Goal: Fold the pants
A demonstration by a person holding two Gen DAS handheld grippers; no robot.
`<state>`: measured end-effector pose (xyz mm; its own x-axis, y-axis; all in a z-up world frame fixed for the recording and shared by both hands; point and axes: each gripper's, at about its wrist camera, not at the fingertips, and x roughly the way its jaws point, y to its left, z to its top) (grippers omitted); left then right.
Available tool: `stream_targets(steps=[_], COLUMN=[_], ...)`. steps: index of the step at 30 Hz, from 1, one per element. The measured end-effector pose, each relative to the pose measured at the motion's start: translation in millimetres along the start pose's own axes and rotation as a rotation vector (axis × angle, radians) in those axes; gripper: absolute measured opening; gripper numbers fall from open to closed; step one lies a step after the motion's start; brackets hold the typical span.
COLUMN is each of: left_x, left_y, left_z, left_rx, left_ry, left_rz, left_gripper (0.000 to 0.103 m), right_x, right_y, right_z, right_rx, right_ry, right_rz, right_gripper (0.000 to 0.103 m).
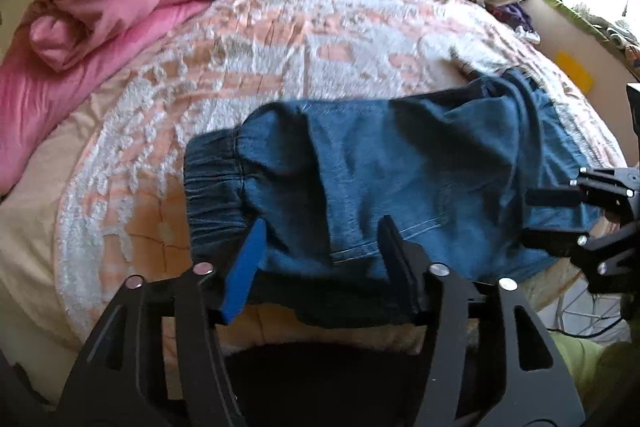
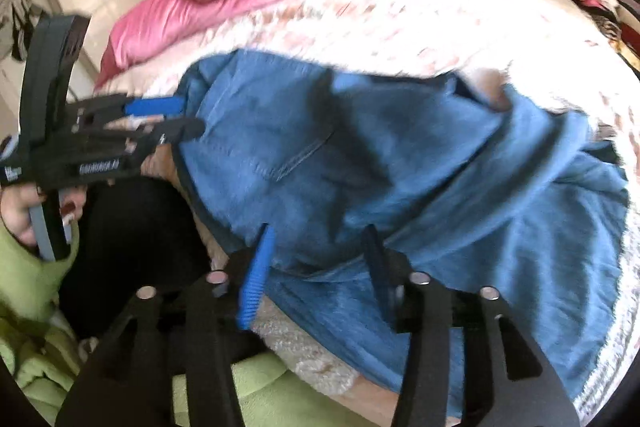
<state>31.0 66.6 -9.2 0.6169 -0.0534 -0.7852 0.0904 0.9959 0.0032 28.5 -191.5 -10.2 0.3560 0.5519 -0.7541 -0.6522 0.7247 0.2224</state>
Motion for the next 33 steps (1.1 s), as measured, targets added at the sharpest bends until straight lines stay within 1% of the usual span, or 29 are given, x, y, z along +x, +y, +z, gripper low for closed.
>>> stream_targets(steps=[4,9,10,11,18,21,23,28,30,33], left_x=[-12,-27,-30,-31,-37,-34,-30,-15,-7,7], left_y=[-10,-19,-22,-23,-42,-52,-58,-76,-85,-101], left_z=[5,10,12,13,22,27,29,34,34,33], left_rx=[0.015,0.028,0.03,0.032,0.06,0.071,0.076,0.079,0.08,0.084], left_ry=[-0.029,-0.063,-0.069,-0.072,-0.088,-0.083,-0.073,-0.029,-0.004,0.035], left_rz=[-0.005,-0.006,-0.01,-0.012,-0.046,-0.068,-0.086,-0.188,-0.231,-0.282], left_gripper=[0.059,0.066,0.068,0.07,0.077,0.078,0.078,0.078,0.078,0.078], right_x=[-20,-44,-48,-53,-74,-79,-80,-72,-64,-44], right_y=[-10,-24,-27,-30,-55,-68,-79,-111,-123,-135], right_z=[-1,2,2,1,21,31,40,65,77,93], right_rx=[0.028,0.065,0.07,0.074,0.104,0.105,0.113,0.18,0.199,0.203], right_ry=[-0.053,-0.113,-0.121,-0.133,-0.196,-0.205,-0.207,-0.19,-0.18,-0.142], right_rz=[-0.049,-0.089,-0.095,-0.104,-0.159,-0.201,-0.214,-0.254,-0.245,-0.261], right_gripper=[0.059,0.066,0.072,0.073,0.074,0.074,0.074,0.074,0.074,0.074])
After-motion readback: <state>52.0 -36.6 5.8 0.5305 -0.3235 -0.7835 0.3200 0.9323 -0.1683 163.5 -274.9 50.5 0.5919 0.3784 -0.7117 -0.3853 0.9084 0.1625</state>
